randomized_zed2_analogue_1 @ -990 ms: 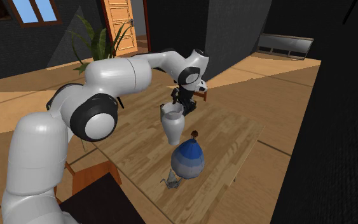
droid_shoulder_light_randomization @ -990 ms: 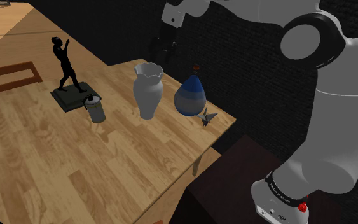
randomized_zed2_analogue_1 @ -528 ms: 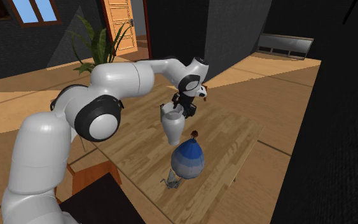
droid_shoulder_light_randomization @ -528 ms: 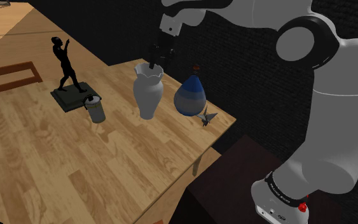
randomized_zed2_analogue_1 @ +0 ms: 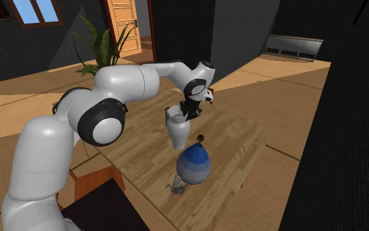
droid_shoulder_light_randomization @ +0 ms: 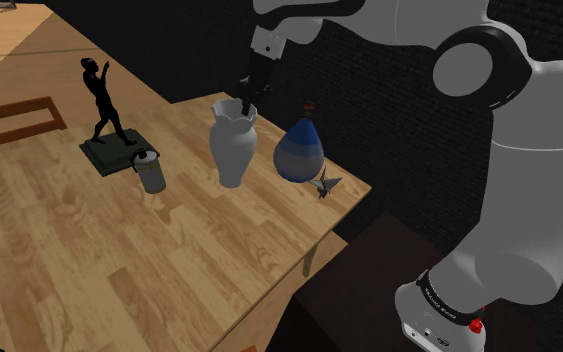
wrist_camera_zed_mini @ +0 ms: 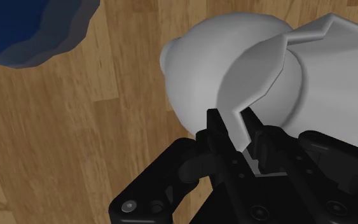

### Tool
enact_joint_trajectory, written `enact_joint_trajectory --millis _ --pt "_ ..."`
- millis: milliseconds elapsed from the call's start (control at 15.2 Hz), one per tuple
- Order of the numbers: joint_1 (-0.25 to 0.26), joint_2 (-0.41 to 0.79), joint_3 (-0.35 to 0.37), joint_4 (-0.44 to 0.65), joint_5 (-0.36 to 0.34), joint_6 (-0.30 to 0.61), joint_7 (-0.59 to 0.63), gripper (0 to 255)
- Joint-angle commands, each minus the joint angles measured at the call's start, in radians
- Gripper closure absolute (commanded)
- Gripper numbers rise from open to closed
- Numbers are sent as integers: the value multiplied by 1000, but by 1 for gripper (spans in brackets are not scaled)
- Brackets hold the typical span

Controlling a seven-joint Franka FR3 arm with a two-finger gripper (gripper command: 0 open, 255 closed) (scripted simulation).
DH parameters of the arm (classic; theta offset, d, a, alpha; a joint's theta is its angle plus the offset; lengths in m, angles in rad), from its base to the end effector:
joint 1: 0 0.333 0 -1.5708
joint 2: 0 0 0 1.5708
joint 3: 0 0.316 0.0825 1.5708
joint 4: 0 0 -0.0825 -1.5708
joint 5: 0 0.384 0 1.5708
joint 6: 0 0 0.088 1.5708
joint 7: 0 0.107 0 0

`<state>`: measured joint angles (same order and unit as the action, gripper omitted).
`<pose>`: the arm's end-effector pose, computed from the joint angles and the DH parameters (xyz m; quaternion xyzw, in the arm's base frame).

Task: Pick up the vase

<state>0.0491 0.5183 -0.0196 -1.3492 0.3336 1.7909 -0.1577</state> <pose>0.6992 0.0512 0.4241 -0.9858 -0.0510 0.0277 0.1578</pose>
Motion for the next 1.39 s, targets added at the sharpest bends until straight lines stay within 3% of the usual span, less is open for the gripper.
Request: enact_joint_trajectory --millis 0,198,1320 --pt "0 0 0 0 0 0 0 255" --pt "1 -2 0 -3 1 2 0 255" --pt "-9 2 1 202 -9 -192 58 255"
